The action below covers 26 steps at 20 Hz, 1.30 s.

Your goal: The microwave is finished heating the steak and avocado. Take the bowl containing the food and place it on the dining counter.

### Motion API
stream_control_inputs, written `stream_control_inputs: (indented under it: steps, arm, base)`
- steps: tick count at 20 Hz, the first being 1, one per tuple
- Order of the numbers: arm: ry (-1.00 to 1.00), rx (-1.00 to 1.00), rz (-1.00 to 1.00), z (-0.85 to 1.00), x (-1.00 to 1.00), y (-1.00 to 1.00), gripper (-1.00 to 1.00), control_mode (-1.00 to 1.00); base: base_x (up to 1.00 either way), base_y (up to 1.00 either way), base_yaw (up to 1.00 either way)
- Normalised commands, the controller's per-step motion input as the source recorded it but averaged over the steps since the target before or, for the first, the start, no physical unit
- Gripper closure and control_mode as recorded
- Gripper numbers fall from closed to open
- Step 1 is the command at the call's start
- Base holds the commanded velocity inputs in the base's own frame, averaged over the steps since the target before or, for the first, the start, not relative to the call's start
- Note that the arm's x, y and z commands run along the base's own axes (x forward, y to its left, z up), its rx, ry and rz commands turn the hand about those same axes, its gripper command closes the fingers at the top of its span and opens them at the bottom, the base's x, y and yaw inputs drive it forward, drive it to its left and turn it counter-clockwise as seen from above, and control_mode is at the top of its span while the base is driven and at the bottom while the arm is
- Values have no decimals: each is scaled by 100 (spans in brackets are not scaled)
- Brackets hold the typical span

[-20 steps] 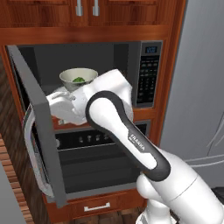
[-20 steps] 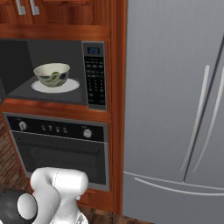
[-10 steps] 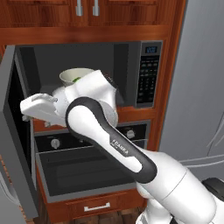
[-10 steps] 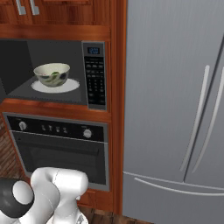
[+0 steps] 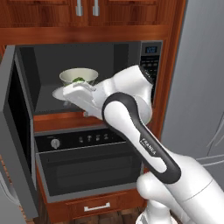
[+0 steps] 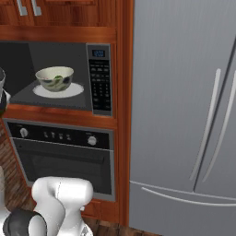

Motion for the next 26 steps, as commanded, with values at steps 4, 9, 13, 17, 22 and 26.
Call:
stream_control_inputs:
  steps: [4, 9, 13, 17, 22, 26]
  arm:
    - [0, 5, -34, 0, 45, -100, -100, -100]
    - [0, 12, -37, 0, 64, -98, -100, -100]
    - [3, 6, -34, 0, 87, -85, -100, -100]
    - [3, 6, -24, 7, 79, -33, -100, -100]
    - [15, 0, -5, 22, 54, 0, -100, -100]
    - [11, 0, 0, 14, 28, 0, -100, -100]
  base:
    - [0, 0, 0]
    - [0, 0, 0]
    - [0, 0, 0]
    - [0, 0, 0]
    - [0, 0, 0]
    - [0, 0, 0]
